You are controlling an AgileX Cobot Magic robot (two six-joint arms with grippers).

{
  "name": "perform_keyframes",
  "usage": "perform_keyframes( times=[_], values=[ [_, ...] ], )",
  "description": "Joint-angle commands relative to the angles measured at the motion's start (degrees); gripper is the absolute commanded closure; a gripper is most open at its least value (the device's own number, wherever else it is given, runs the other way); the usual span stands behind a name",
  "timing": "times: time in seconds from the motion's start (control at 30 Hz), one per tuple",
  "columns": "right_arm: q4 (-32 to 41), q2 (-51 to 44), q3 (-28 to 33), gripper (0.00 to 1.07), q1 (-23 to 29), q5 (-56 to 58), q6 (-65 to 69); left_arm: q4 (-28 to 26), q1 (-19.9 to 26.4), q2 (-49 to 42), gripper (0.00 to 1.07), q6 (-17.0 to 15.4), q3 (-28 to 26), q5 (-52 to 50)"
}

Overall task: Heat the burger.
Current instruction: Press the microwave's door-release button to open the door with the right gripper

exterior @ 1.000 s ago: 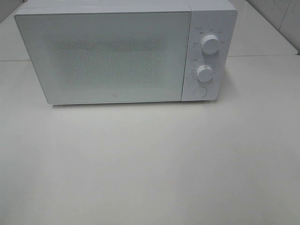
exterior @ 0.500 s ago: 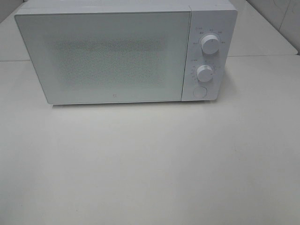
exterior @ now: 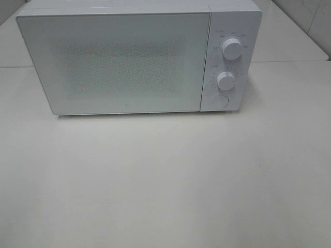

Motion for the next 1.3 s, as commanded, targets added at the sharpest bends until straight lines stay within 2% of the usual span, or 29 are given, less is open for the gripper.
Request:
perform_keyframes(
  times=[0.03, 0.1, 0.27, 0.63, 0.73, 0.77, 0.83, 0.87, 0.9, 0.93, 0.97, 1.0, 1.07, 1.3],
  values=[
    [-0.23, 2.23, -0.23, 0.41, -0.06, -3.84, -0.74, 0.0, 0.11, -1.03, 1.06, -0.23, 0.17, -0.52],
    [-0.23, 7.62, -0.23, 0.42, -0.06, -8.82, -0.74, 0.0, 0.11, -1.03, 1.06, -0.23, 0.17, -0.52],
    [-0.23, 13.18, -0.23, 0.45, -0.06, -14.38, -0.74, 0.0, 0.11, -1.03, 1.06, -0.23, 0.17, -0.52],
    [-0.29, 29.79, -0.23, 0.56, -0.06, -36.1, -0.74, 0.0, 0.11, -1.03, 1.06, -0.23, 0.17, -0.52],
    [-0.29, 34.61, -0.23, 0.64, -0.06, -40.97, -0.74, 0.0, 0.11, -1.03, 1.06, -0.23, 0.17, -0.52],
    [-0.29, 37.59, -0.23, 0.72, -0.06, -44.4, -0.74, 0.0, 0.11, -1.03, 1.06, -0.23, 0.17, -0.52],
    [-0.29, 39.3, -0.23, 0.75, -0.06, -46.58, -0.74, 0.0, 0.11, -1.03, 1.06, -0.23, 0.17, -0.52],
    [-0.29, 42.28, -0.23, 0.85, -0.06, -50.94, -0.74, 0.0, 0.11, -1.03, 1.06, -0.23, 0.17, -0.52],
    [-0.29, 42.28, -0.23, 0.85, -0.06, -50.94, -0.74, 0.0, 0.11, -1.03, 1.06, -0.23, 0.17, -0.52],
    [-0.29, 43.89, -0.23, 0.88, -0.06, -52.83, -0.74, 0.0, 0.11, -1.03, 1.06, -0.23, 0.17, -0.52],
    [-0.46, 47.04, -0.23, 0.96, -0.06, -57.07, -0.74, 0.0, 0.11, -1.03, 1.06, -0.23, 0.17, -0.52],
    [-0.46, 47.04, -0.23, 0.96, -0.06, -57.07, -0.74, 0.0, 0.11, -1.03, 1.06, -0.23, 0.17, -0.52],
    [-0.74, 50.82, -0.23, 1.05, -0.06, -61.76, -0.74, 0.0, 0.11, -1.03, 1.06, -0.23, 0.17, -0.52],
    [-0.74, 57.47, -0.23, 1.07, 0.46, -69.27, -0.17, 0.0, 0.11, -1.03, 1.06, -0.23, 0.17, -0.52]
  ],
)
